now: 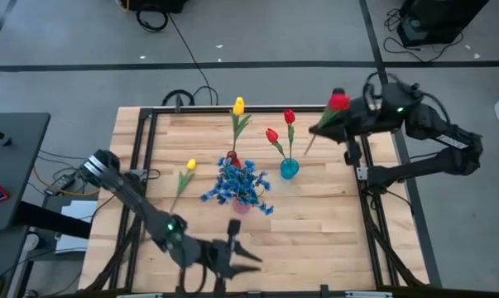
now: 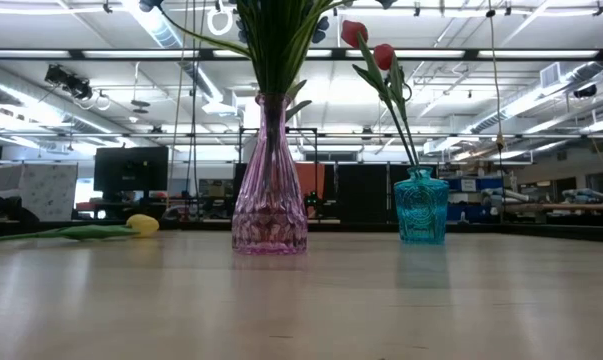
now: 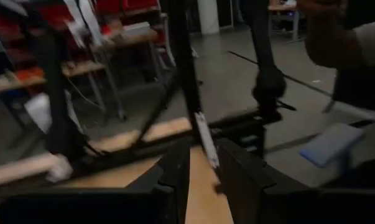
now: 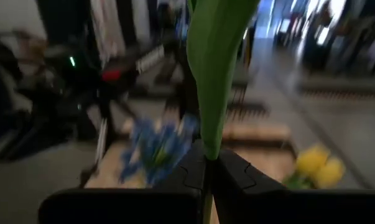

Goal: Sort flowers into vase by color
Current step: Put the red tulip into the blue transparent vase

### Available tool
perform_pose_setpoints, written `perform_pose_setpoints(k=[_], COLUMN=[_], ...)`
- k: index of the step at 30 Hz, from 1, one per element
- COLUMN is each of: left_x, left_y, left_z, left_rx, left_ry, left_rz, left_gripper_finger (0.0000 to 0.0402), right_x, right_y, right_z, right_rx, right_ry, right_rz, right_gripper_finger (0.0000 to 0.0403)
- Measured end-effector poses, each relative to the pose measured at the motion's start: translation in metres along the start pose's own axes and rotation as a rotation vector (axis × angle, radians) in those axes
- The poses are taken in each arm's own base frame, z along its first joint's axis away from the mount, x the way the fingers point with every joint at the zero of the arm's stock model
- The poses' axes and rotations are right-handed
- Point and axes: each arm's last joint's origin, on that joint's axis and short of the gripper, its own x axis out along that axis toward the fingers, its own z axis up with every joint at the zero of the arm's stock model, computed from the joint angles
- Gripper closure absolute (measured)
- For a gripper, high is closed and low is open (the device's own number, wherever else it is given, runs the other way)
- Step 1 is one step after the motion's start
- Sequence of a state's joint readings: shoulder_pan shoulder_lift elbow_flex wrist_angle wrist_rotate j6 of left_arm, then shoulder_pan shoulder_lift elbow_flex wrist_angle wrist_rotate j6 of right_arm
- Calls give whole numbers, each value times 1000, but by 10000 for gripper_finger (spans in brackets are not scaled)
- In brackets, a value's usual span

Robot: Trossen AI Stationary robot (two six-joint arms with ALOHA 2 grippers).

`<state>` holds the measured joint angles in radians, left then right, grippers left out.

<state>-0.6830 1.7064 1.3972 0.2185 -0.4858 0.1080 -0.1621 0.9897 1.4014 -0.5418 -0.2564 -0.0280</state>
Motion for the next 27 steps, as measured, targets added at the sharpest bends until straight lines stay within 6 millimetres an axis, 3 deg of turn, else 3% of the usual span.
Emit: perform_pose_setpoints(k=[6,11,20,27], left_x=[35,51,57,51], left_y=[-35,-46,-54,-58], left_z=[-58,-84,-103,-90], left_rx=[-112,-230,-279,-243], left_ry=[84,71,51,3], left_rz=[-23,5,147,134], left_gripper_finger=[310,310,310,310], right_x=[20,26,21,19], right_y=[6,10,10,6], right_z=[-37,-84,-166,-193], right_rx=[57,78,67,-21], right_ry=[212,242,-4,-67], right_rz=[35,4,-69,-166], right_gripper_finger=[378,378,378,378])
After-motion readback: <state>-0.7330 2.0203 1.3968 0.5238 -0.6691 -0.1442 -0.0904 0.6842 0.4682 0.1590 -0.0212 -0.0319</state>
